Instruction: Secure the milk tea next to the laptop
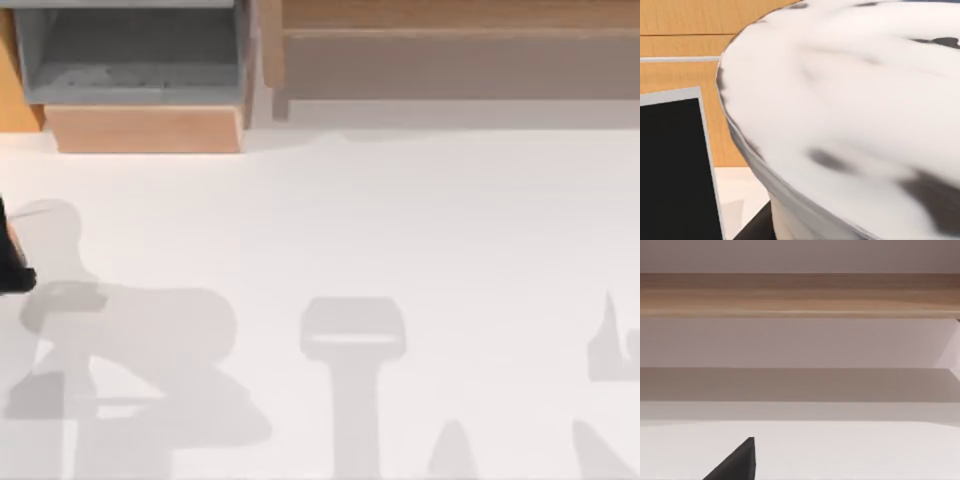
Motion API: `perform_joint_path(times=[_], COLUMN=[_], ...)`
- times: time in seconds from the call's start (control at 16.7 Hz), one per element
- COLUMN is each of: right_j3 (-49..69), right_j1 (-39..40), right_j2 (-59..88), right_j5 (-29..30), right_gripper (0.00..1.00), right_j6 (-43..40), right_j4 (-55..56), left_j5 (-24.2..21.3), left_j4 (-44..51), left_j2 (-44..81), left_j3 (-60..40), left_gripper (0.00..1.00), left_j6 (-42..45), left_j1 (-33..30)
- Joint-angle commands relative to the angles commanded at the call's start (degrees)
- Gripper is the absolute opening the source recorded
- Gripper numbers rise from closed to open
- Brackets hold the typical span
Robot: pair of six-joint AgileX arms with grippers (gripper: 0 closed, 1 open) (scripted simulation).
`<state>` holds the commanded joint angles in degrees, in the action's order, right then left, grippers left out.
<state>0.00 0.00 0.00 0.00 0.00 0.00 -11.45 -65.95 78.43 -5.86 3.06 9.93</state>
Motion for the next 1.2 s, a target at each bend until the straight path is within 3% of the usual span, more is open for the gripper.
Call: perform_joint_path(times=[0.42,0.96,1.2], right_j3=[0.0,0.0,0.0], right_j1=[0.0,0.0,0.0], right_j2=[0.0,0.0,0.0], right_j5=[0.0,0.0,0.0], right_gripper=[1.0,1.0,1.0], right_j6=[0.0,0.0,0.0], right_j4=[0.0,0.0,0.0], left_j5=[-1.4,-2.3,-2.3], left_j4=[-6.0,-5.8,-5.8], left_j2=[7.7,12.5,12.5], left_j3=[-1.6,-1.2,-1.2], left_gripper=[0.0,0.0,0.3], left_j6=[-0.1,0.1,0.1], left_j1=[0.7,1.6,1.6])
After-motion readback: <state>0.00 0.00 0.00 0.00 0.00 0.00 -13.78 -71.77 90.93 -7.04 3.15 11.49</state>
